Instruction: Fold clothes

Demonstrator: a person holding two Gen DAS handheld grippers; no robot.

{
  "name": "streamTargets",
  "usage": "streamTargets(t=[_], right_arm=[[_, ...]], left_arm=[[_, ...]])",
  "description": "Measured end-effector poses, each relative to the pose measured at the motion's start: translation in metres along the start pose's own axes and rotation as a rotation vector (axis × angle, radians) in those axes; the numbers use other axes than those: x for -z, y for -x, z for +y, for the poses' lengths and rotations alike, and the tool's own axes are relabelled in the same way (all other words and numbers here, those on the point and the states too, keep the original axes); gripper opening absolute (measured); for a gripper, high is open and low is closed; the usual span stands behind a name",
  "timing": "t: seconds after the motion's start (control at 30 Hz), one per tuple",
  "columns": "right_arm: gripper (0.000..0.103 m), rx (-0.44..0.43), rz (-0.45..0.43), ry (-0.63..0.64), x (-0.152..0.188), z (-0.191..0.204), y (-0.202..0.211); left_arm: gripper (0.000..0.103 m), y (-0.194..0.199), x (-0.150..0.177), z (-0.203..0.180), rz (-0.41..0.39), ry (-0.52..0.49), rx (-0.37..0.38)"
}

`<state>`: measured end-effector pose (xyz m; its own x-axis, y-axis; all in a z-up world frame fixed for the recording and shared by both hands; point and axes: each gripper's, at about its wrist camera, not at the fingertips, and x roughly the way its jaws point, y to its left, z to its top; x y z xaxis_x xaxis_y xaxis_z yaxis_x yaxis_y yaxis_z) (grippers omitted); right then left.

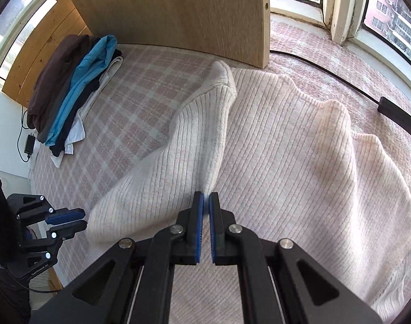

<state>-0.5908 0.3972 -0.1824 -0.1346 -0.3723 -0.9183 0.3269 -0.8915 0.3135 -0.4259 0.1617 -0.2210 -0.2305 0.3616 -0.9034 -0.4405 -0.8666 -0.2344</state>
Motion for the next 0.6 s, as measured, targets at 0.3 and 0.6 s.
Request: streamTargets(t=[0.3,0.6], right_arm=[[0.005,-0.024,0.002,-0.02,0.001,-0.012,0.006],[0.005,-0.063,-0.017,0.006,-0.018,0.005,-0.004]], left_arm=[[0.017,-0.015,-0.028,-0.009,-0.017,-0.05,-0.068],[0.006,-0.017,-0.006,0.051,-0.083,0.276,-0.046]])
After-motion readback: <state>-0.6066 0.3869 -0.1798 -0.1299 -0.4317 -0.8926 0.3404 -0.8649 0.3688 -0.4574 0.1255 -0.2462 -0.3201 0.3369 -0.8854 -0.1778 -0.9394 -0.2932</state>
